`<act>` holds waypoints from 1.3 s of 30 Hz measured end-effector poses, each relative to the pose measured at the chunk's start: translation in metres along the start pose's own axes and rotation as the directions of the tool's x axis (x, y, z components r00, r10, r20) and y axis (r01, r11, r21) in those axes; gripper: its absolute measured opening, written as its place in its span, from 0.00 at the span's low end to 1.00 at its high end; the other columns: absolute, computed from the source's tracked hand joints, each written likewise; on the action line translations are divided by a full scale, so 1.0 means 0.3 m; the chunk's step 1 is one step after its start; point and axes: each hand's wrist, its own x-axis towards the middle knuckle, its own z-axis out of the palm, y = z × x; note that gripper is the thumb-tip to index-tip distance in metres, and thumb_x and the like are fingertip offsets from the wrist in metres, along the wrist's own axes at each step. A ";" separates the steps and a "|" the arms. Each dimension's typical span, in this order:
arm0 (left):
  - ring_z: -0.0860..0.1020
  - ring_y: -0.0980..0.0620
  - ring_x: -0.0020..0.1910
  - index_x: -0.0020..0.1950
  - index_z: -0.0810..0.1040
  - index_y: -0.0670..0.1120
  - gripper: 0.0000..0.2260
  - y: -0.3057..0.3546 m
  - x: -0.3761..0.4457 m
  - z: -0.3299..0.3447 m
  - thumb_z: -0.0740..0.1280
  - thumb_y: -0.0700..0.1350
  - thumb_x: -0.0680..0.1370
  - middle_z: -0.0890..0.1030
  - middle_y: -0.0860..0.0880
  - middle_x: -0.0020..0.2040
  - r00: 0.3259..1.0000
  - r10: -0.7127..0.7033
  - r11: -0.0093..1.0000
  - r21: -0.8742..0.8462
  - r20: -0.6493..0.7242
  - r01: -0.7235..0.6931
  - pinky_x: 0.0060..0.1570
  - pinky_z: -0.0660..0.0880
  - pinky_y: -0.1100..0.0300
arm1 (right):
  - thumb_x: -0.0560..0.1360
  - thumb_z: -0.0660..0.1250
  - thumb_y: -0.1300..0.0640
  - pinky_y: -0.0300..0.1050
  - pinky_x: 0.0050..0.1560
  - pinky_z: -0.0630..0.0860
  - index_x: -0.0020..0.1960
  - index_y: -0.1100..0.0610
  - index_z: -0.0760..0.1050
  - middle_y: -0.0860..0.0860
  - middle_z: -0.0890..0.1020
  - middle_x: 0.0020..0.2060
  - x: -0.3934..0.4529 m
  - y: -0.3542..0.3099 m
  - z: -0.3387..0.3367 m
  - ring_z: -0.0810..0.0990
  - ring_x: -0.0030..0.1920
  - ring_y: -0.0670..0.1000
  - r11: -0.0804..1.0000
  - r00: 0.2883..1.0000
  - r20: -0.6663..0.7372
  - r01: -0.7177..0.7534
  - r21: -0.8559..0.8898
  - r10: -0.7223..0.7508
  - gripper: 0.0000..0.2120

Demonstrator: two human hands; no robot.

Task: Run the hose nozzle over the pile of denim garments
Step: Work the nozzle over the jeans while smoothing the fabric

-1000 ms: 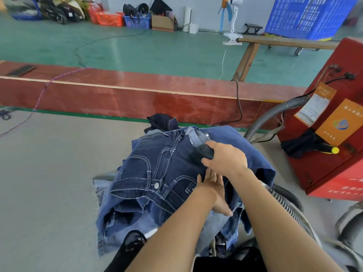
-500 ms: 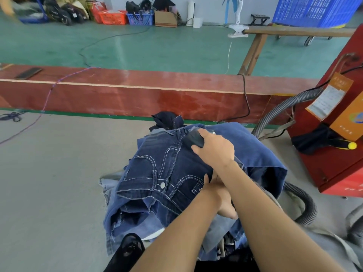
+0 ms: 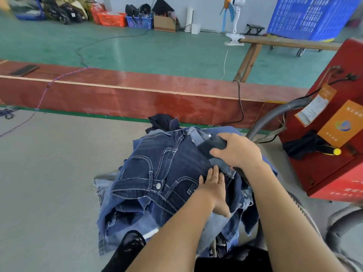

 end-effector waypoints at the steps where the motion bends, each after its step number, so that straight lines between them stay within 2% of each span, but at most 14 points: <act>1: 0.31 0.45 0.75 0.77 0.33 0.39 0.50 0.003 0.002 -0.001 0.71 0.51 0.74 0.29 0.42 0.76 1.000 -0.008 1.000 0.002 0.005 0.008 0.75 0.38 0.46 | 0.73 0.67 0.46 0.41 0.30 0.64 0.60 0.47 0.75 0.47 0.78 0.40 -0.004 0.003 0.016 0.74 0.40 0.52 0.999 1.000 0.020 0.006 -0.034 -0.005 0.16; 5: 0.31 0.45 0.76 0.77 0.33 0.40 0.50 0.013 0.015 -0.004 0.70 0.52 0.75 0.31 0.42 0.77 0.999 -0.030 0.999 0.044 0.025 0.029 0.75 0.38 0.45 | 0.74 0.64 0.46 0.41 0.28 0.62 0.62 0.47 0.71 0.49 0.81 0.47 -0.002 -0.017 0.088 0.74 0.41 0.52 0.987 1.000 0.021 0.023 -0.157 -0.020 0.17; 10: 0.31 0.45 0.76 0.79 0.39 0.42 0.48 0.007 0.032 0.005 0.70 0.52 0.74 0.35 0.43 0.78 0.999 -0.028 0.996 0.084 0.027 0.026 0.75 0.39 0.44 | 0.76 0.63 0.46 0.43 0.30 0.63 0.66 0.48 0.68 0.51 0.81 0.50 0.035 -0.040 0.130 0.79 0.49 0.55 0.987 1.000 -0.009 0.005 -0.158 -0.006 0.19; 14: 0.43 0.38 0.76 0.77 0.54 0.46 0.36 0.013 0.049 0.017 0.68 0.53 0.75 0.49 0.41 0.78 0.999 -0.005 0.989 0.148 0.049 -0.002 0.73 0.43 0.38 | 0.77 0.62 0.46 0.44 0.35 0.66 0.68 0.48 0.66 0.52 0.81 0.53 0.063 -0.070 0.160 0.80 0.50 0.57 0.981 0.999 -0.046 0.016 -0.191 -0.025 0.20; 16: 0.46 0.36 0.75 0.76 0.56 0.46 0.32 0.008 0.049 0.013 0.66 0.53 0.77 0.52 0.41 0.77 0.997 0.005 0.981 0.192 0.081 -0.020 0.72 0.45 0.36 | 0.78 0.62 0.47 0.44 0.34 0.66 0.67 0.49 0.67 0.52 0.81 0.52 0.078 -0.086 0.179 0.80 0.50 0.57 0.979 0.997 -0.071 0.016 -0.201 -0.031 0.19; 19: 0.46 0.34 0.75 0.77 0.55 0.44 0.29 -0.002 0.048 0.002 0.60 0.53 0.80 0.52 0.40 0.78 0.992 0.014 0.955 0.294 0.128 -0.051 0.71 0.47 0.35 | 0.78 0.62 0.47 0.44 0.34 0.66 0.68 0.49 0.66 0.52 0.81 0.53 0.093 -0.099 0.197 0.80 0.50 0.57 0.984 0.995 -0.095 0.019 -0.180 -0.036 0.19; 22: 0.42 0.37 0.76 0.77 0.54 0.44 0.36 0.005 0.050 0.011 0.68 0.54 0.76 0.47 0.41 0.78 0.998 0.001 0.986 0.164 0.058 -0.011 0.73 0.44 0.37 | 0.77 0.63 0.44 0.44 0.40 0.70 0.70 0.46 0.66 0.51 0.81 0.56 0.102 -0.086 0.173 0.79 0.54 0.56 1.000 0.992 -0.123 0.008 0.025 -0.004 0.22; 25: 0.32 0.43 0.76 0.79 0.39 0.42 0.49 0.012 0.038 0.009 0.73 0.51 0.73 0.30 0.42 0.76 0.999 -0.029 0.997 0.066 0.040 0.026 0.75 0.39 0.44 | 0.76 0.65 0.42 0.44 0.41 0.68 0.70 0.44 0.67 0.50 0.82 0.54 0.106 -0.086 0.092 0.79 0.54 0.56 0.967 0.967 -0.252 0.019 0.253 0.046 0.24; 28: 0.30 0.44 0.75 0.76 0.32 0.41 0.53 0.015 0.026 0.002 0.73 0.51 0.74 0.25 0.42 0.74 0.998 -0.056 0.997 0.059 0.041 0.053 0.75 0.38 0.46 | 0.75 0.66 0.43 0.43 0.40 0.65 0.69 0.44 0.68 0.48 0.82 0.53 0.086 -0.079 -0.007 0.80 0.52 0.55 0.959 0.932 -0.362 0.084 0.270 0.021 0.24; 30: 0.30 0.45 0.75 0.76 0.31 0.41 0.53 0.016 0.020 -0.001 0.73 0.51 0.74 0.25 0.42 0.74 0.998 -0.054 0.998 0.043 0.036 0.053 0.75 0.37 0.46 | 0.74 0.67 0.44 0.43 0.39 0.66 0.67 0.44 0.71 0.47 0.82 0.50 0.052 -0.057 -0.042 0.80 0.49 0.54 0.961 0.947 -0.321 0.101 0.258 -0.013 0.22; 34: 0.30 0.45 0.75 0.76 0.31 0.41 0.52 0.012 0.010 -0.003 0.72 0.51 0.74 0.26 0.42 0.74 0.999 -0.033 0.999 0.035 0.033 0.032 0.75 0.37 0.46 | 0.74 0.67 0.45 0.42 0.34 0.67 0.63 0.45 0.74 0.46 0.80 0.41 -0.013 -0.021 -0.015 0.78 0.40 0.51 0.990 0.996 -0.077 0.054 0.130 -0.045 0.18; 36: 0.30 0.45 0.75 0.76 0.31 0.41 0.52 0.015 0.010 -0.001 0.72 0.51 0.74 0.27 0.42 0.75 0.999 -0.034 0.999 0.033 0.032 0.033 0.75 0.37 0.46 | 0.73 0.67 0.44 0.43 0.35 0.68 0.63 0.45 0.73 0.46 0.78 0.41 -0.025 -0.012 0.015 0.78 0.44 0.52 0.999 1.000 0.010 0.030 0.032 -0.030 0.19; 39: 0.29 0.45 0.75 0.78 0.34 0.41 0.50 0.018 0.021 0.000 0.71 0.52 0.74 0.30 0.42 0.76 0.999 -0.037 0.998 0.057 0.039 0.035 0.75 0.37 0.45 | 0.74 0.65 0.45 0.43 0.32 0.66 0.63 0.47 0.72 0.48 0.78 0.44 -0.024 -0.020 0.071 0.76 0.44 0.53 0.996 0.998 0.050 0.031 -0.085 -0.027 0.19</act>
